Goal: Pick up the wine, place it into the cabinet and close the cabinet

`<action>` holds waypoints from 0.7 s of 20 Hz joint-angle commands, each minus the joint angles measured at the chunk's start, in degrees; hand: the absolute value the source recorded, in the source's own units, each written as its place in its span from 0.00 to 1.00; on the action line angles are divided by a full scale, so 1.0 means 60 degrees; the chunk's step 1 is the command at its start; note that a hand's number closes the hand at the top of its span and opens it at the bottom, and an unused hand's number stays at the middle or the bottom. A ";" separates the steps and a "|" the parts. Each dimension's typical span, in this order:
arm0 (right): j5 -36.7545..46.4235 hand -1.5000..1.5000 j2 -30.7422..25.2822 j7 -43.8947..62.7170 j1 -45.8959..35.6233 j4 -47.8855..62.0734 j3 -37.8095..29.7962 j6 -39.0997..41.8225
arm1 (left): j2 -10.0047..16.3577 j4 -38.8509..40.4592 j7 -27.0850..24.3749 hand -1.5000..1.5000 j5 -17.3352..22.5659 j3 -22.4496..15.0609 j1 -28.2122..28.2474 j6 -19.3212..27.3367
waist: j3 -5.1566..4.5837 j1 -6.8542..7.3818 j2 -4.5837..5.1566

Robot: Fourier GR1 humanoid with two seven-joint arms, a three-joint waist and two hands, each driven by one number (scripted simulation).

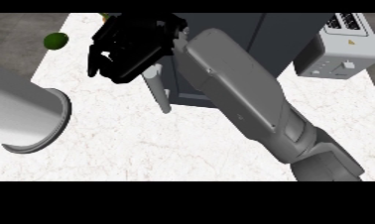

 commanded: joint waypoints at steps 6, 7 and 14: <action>0.0383 1.00 -0.0786 -0.1114 -0.0156 0.1458 -0.0932 -0.0056 | -0.0335 0.0430 -0.0040 0.00 -0.0086 0.0682 -0.0129 -0.0290 | 0.0042 -0.0112 0.0139; 0.0469 1.00 -0.1005 -0.1285 0.0047 0.1501 -0.0938 0.0050 | -0.0188 0.0267 0.0128 0.00 0.0229 0.0801 -0.0278 -0.0350 | 0.0048 -0.0149 0.0170; 0.1057 1.00 -0.1508 -0.2124 0.0070 0.1359 -0.1281 -0.0986 | -0.0454 0.0018 0.0231 0.00 -0.0265 0.0717 -0.0181 -0.0086 | 0.0041 -0.0240 0.0189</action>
